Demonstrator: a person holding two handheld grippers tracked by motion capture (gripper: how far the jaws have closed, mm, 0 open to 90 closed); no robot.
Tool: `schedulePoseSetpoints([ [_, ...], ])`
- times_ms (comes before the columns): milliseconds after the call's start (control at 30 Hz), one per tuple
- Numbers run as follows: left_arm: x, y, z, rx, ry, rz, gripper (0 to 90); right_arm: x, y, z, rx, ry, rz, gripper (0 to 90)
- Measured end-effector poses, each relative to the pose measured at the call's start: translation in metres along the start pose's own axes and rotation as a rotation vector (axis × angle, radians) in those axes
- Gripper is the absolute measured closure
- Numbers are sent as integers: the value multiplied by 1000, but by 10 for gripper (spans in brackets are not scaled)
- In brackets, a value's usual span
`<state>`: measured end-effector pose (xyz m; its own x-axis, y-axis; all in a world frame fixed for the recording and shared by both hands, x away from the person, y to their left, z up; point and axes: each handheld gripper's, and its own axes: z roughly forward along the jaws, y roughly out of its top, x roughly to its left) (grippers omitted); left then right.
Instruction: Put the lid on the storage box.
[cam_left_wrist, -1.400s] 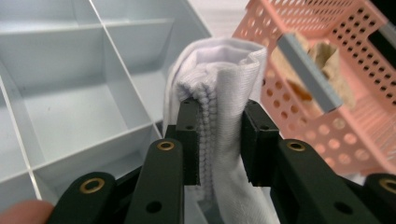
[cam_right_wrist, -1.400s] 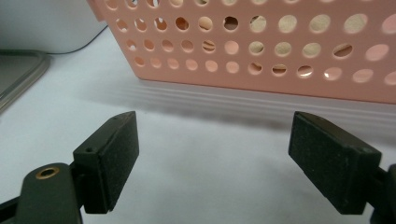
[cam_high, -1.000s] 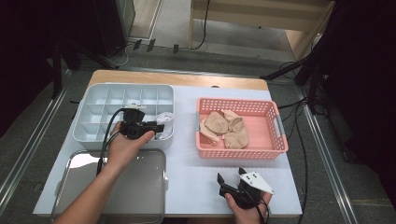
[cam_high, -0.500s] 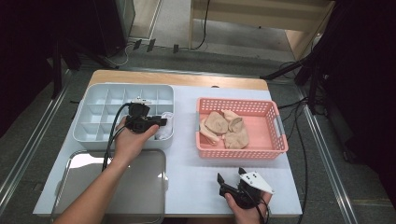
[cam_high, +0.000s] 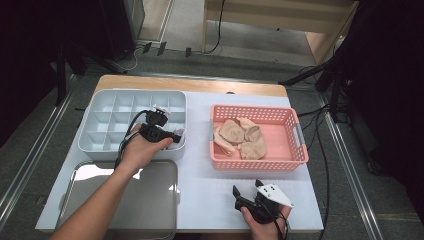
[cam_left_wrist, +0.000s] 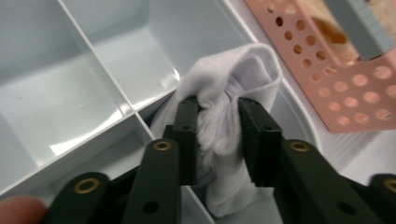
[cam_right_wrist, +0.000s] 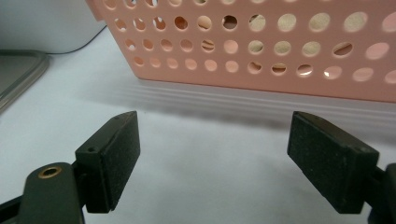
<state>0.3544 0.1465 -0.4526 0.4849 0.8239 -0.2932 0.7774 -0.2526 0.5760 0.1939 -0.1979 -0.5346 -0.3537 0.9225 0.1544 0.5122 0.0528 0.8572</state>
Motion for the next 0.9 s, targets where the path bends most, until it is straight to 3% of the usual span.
schedulePoseSetpoints([
  [67,1,-1,-11,-75,-28,-5,584,0,0,0,0,1,-2,169],
  [133,-1,0,-17,-155,-21,-10,489,0,0,0,1,-1,-4,170],
  [200,-4,2,-13,-178,-14,-5,417,1,0,1,1,-2,-4,170],
  [267,-7,3,-4,-141,10,16,404,1,0,0,3,-4,1,170],
  [300,-8,3,1,-119,16,23,443,0,0,0,1,-3,-3,170],
  [367,-8,3,9,-90,25,10,539,0,0,0,-1,-4,-3,170],
  [467,-4,3,11,-75,28,-13,764,1,0,0,0,-5,-2,170],
  [533,-1,3,13,-48,17,-21,849,1,0,1,0,-4,-2,170],
  [633,2,5,20,43,13,-7,884,1,0,1,0,-2,-3,171],
  [767,-5,16,31,177,62,23,893,1,0,1,1,-5,-3,172],
  [900,-3,29,40,279,60,13,898,1,0,1,2,-7,-2,173],
])
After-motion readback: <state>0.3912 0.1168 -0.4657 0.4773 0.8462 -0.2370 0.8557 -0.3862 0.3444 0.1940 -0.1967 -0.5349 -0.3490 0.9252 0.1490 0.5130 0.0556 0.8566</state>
